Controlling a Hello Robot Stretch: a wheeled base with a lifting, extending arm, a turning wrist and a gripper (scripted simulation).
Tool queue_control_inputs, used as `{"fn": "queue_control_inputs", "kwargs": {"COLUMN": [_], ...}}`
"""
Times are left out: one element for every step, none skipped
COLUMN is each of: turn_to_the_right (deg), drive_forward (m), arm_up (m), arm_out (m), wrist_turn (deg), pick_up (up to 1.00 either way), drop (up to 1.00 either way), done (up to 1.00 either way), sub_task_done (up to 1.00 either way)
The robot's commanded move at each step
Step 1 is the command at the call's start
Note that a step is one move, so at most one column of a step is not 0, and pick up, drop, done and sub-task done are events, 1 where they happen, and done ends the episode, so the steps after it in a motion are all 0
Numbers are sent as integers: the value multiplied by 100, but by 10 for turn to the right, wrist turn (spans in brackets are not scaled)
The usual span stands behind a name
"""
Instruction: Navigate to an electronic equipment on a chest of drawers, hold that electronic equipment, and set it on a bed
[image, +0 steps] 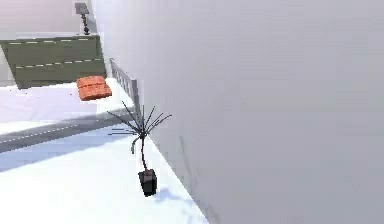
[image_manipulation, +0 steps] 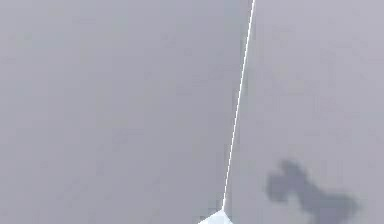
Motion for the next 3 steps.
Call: {"fn": "queue_control_inputs", "kwargs": {"turn_to_the_right": [-450,-210,0], "drive_forward": [0,0,100], "arm_up": [0,0,0], "arm_out": [0,0,0], "wrist_turn": [0,0,0], "pick_up": [0,0,0], "drop": [0,0,0], "done": [0,0,0], "sub_task_done": [0,0,0]}}
